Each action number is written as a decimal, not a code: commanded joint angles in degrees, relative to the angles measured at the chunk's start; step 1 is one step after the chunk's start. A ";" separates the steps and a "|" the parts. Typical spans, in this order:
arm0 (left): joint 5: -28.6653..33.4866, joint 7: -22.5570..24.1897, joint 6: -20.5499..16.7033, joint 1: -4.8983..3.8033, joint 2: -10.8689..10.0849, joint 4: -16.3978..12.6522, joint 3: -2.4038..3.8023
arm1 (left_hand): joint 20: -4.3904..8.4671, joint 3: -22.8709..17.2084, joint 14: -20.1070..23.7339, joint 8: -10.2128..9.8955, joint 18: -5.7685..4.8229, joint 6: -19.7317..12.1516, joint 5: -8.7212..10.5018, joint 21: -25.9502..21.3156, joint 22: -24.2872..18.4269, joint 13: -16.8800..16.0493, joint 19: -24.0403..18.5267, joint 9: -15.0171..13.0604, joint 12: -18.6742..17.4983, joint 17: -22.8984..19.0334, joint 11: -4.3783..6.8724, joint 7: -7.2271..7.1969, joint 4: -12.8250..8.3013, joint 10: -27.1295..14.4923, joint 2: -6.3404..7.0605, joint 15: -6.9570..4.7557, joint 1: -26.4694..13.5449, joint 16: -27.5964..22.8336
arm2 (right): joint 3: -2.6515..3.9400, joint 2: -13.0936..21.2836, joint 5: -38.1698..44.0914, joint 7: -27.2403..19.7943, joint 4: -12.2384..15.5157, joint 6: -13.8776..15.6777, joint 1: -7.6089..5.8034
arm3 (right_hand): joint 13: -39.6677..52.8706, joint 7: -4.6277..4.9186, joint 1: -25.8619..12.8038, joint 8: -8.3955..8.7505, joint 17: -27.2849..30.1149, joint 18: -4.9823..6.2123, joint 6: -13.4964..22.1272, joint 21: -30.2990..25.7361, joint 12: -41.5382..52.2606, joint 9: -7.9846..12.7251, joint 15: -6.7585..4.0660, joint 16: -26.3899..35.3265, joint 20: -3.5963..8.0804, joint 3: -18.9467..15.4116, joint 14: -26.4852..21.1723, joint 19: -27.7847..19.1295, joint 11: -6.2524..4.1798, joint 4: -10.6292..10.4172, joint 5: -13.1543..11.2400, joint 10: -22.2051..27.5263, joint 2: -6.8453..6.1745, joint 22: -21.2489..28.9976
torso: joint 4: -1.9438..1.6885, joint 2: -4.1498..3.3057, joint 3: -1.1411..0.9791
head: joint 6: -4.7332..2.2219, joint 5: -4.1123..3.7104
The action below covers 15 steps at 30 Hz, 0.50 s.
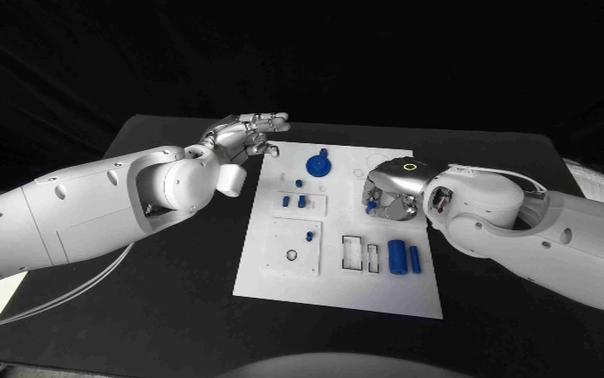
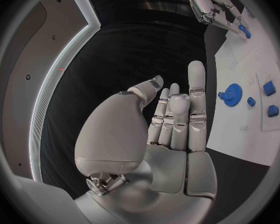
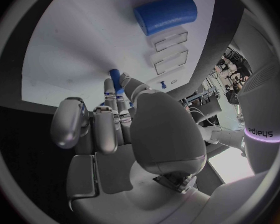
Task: Assemble the parts on the task board
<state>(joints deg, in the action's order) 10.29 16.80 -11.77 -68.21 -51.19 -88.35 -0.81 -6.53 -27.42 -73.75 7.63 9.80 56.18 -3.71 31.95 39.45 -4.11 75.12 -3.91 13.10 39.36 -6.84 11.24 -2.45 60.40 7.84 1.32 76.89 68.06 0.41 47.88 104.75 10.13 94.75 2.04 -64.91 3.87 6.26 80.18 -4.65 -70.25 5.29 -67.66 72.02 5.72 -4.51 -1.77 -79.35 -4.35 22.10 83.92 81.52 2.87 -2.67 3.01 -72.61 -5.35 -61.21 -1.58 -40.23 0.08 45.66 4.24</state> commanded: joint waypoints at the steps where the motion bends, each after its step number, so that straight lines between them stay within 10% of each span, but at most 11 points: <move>1: -0.22 0.45 0.97 -0.03 0.05 0.01 0.04 | -0.10 0.35 0.35 0.34 0.48 -0.39 -0.01 -0.21 -0.09 0.06 -0.20 0.00 0.17 0.04 -0.09 0.05 -0.01 -0.35 -0.20 0.15 -0.03 0.26 | -0.04 0.08 1.24 -0.74 0.51 2.75 0.10 | 0.39 -0.21 1.62 -0.57 -0.36 0.29 -1.14 0.35 0.52 -0.50 -0.56 -0.37 0.72 1.32 2.82 0.02 -0.63 0.68 -0.15 -1.44 1.63 -0.30 | 0.02 0.04 -0.02 | -0.01 -0.07; 15: -0.40 0.34 0.95 -0.03 0.17 0.71 0.03 | -0.12 0.37 0.35 0.39 0.49 -0.47 -0.03 -0.21 -0.10 0.05 -0.20 -0.01 0.25 0.04 -0.10 0.06 -0.05 -0.46 -0.25 0.16 0.00 0.30 | 0.62 3.42 -1.03 -0.17 5.54 7.24 -0.94 | 0.56 -0.10 2.16 -0.82 -0.93 0.16 -2.02 0.74 0.05 -0.97 -0.76 -0.74 1.13 3.60 2.91 0.21 -0.83 2.51 -0.16 -3.13 1.54 -0.85 | 0.05 0.09 0.04 | -0.01 0.46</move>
<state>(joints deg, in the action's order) 10.21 16.76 -11.77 -68.22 -51.14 -87.59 -0.81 -6.53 -27.42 -73.74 7.63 9.80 56.18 -3.71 31.95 39.45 -4.11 75.12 -3.91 13.10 39.36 -6.84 11.24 -2.45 60.40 7.84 1.32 76.89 68.06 0.96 50.99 104.53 9.99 99.56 7.55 -65.70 4.37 6.10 81.02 -5.28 -71.12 5.30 -69.20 72.57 6.09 -5.42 -2.17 -79.78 -3.68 25.57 83.92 81.76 3.77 -0.30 2.66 -73.51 -5.43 -62.00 -1.60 -40.13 0.08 45.63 4.49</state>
